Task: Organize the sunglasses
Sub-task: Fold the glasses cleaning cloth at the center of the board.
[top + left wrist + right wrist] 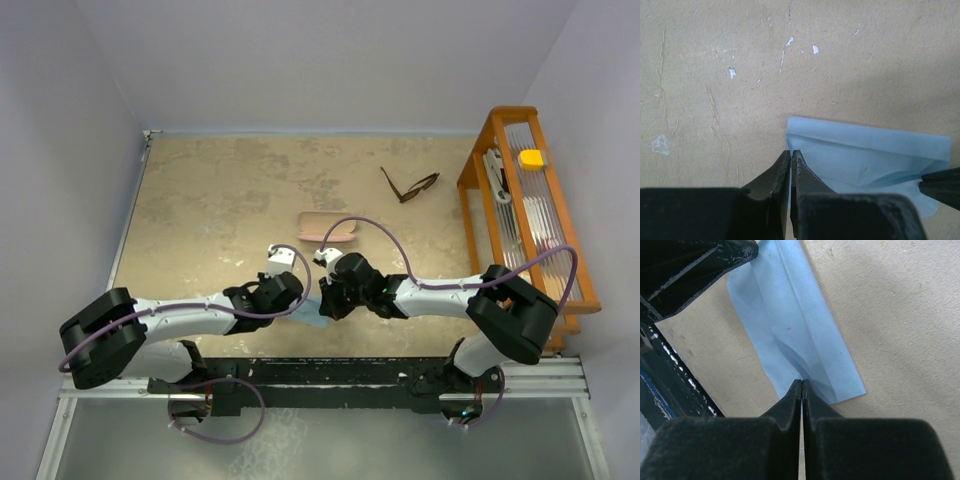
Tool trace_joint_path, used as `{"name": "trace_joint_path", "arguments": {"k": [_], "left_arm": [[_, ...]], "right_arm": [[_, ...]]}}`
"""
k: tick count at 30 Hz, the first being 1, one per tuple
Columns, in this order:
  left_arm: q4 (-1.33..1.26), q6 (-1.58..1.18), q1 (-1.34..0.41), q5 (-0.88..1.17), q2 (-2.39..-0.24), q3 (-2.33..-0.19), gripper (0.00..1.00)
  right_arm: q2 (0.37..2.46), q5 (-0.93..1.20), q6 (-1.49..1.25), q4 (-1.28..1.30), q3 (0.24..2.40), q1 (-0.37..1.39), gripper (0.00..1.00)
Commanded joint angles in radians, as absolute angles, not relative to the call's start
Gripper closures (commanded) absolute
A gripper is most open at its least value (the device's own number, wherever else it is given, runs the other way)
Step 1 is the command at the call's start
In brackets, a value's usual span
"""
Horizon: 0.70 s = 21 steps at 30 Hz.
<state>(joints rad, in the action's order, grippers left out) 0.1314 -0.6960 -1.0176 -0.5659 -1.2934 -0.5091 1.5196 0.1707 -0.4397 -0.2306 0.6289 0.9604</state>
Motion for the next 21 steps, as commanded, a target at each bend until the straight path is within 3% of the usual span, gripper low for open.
{"name": "trace_joint_path", "arguments": {"k": [1, 21], "left_arm": [[0.138, -0.707, -1.031, -0.594, -1.257, -0.542, 1.00], [0.139, -0.721, -1.043, -0.604, -1.245, -0.532, 1.00]], "right_arm": [[1.514, 0.170, -0.447, -0.252, 0.624, 0.965, 1.00], [1.454, 0.172, -0.457, -0.207, 0.615, 0.991, 1.00]]}}
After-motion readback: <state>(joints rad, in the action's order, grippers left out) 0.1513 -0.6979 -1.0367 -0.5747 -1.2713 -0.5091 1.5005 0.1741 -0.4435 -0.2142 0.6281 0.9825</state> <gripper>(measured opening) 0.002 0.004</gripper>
